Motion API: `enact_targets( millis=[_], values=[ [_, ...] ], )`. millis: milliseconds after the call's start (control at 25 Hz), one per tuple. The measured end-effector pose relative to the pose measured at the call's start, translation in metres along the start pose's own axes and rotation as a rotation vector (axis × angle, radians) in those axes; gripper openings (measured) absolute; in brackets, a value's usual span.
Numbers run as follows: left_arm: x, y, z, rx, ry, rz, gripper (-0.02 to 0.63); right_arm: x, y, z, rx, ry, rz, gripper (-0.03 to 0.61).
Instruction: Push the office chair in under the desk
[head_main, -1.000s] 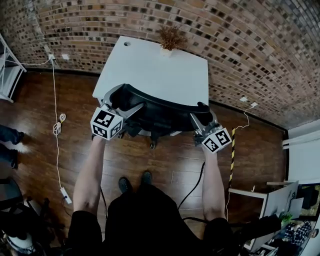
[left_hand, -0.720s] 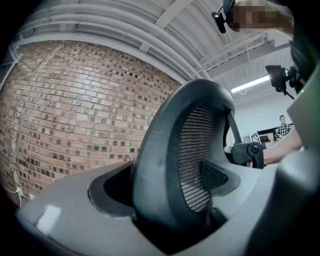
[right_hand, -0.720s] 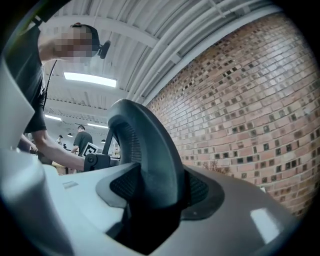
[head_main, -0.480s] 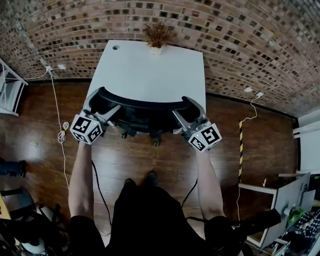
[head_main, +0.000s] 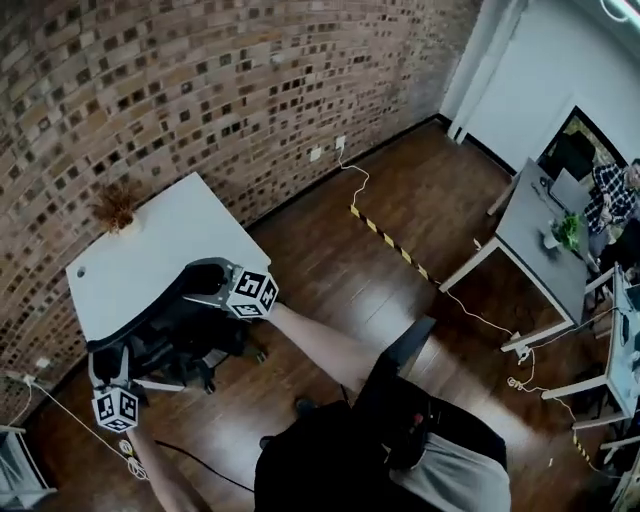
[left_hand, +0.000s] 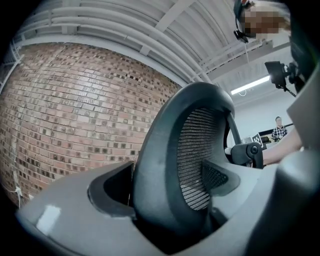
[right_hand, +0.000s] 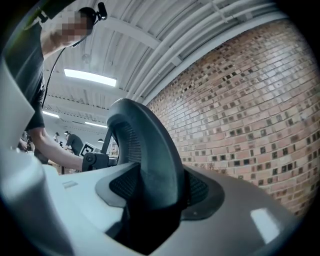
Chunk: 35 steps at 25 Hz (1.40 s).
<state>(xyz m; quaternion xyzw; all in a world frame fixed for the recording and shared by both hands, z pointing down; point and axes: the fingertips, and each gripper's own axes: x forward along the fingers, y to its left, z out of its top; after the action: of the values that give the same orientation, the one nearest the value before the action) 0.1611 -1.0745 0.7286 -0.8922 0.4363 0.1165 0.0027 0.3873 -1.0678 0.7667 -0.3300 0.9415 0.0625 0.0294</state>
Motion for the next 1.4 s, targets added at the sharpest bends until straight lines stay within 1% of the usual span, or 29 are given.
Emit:
enact_targets(
  millis=[120, 200, 320, 400, 480, 600, 640, 760, 800, 920, 960, 1040, 1120, 1200, 1280, 1400],
  values=[
    [-0.006, 0.007, 0.039, -0.063, 0.035, -0.05, 0.515, 0.005, 0.009, 0.026, 0.054, 0.027, -0.036, 0.256],
    [-0.018, 0.014, 0.071, -0.082, 0.017, -0.045, 0.515, -0.002, 0.015, 0.043, 0.061, 0.033, -0.076, 0.238],
    [-0.03, 0.017, 0.116, -0.056, -0.066, -0.046, 0.515, -0.018, 0.015, 0.07, 0.069, 0.003, -0.156, 0.239],
    [-0.043, 0.007, 0.138, -0.04, -0.082, -0.051, 0.514, -0.029, 0.023, 0.085, 0.099, -0.02, -0.197, 0.233],
    [-0.052, -0.011, 0.153, -0.015, -0.081, -0.082, 0.514, -0.04, 0.031, 0.099, 0.151, -0.055, -0.224, 0.215],
    [-0.05, -0.028, 0.152, 0.015, -0.046, -0.117, 0.515, -0.044, 0.033, 0.107, 0.202, -0.091, -0.236, 0.147],
    [-0.048, -0.029, 0.148, 0.018, -0.034, -0.121, 0.515, -0.041, 0.033, 0.107, 0.205, -0.095, -0.228, 0.127],
    [-0.043, -0.033, 0.142, 0.023, -0.012, -0.141, 0.515, -0.042, 0.036, 0.118, 0.195, -0.112, -0.215, 0.095],
    [-0.04, -0.038, 0.141, 0.029, -0.004, -0.152, 0.515, -0.047, 0.037, 0.126, 0.191, -0.127, -0.216, 0.083],
    [-0.03, -0.05, 0.146, 0.06, 0.012, -0.197, 0.515, -0.053, 0.043, 0.161, 0.163, -0.169, -0.205, 0.02],
    [-0.031, -0.051, 0.147, 0.068, 0.013, -0.207, 0.515, -0.05, 0.045, 0.166, 0.162, -0.175, -0.199, 0.005],
    [-0.037, -0.051, 0.148, 0.08, 0.017, -0.219, 0.515, -0.042, 0.049, 0.165, 0.166, -0.17, -0.184, 0.002],
    [-0.044, -0.057, 0.149, 0.1, 0.027, -0.239, 0.515, -0.034, 0.057, 0.169, 0.139, -0.154, -0.16, 0.002],
    [-0.046, -0.063, 0.152, 0.129, 0.028, -0.26, 0.515, -0.033, 0.062, 0.172, 0.117, -0.143, -0.171, 0.002],
    [-0.049, -0.066, 0.159, 0.143, 0.017, -0.266, 0.515, -0.033, 0.066, 0.18, 0.1, -0.152, -0.173, 0.002],
    [-0.057, -0.067, 0.172, 0.142, -0.012, -0.259, 0.515, -0.033, 0.072, 0.188, 0.085, -0.165, -0.176, 0.002]
  ],
)
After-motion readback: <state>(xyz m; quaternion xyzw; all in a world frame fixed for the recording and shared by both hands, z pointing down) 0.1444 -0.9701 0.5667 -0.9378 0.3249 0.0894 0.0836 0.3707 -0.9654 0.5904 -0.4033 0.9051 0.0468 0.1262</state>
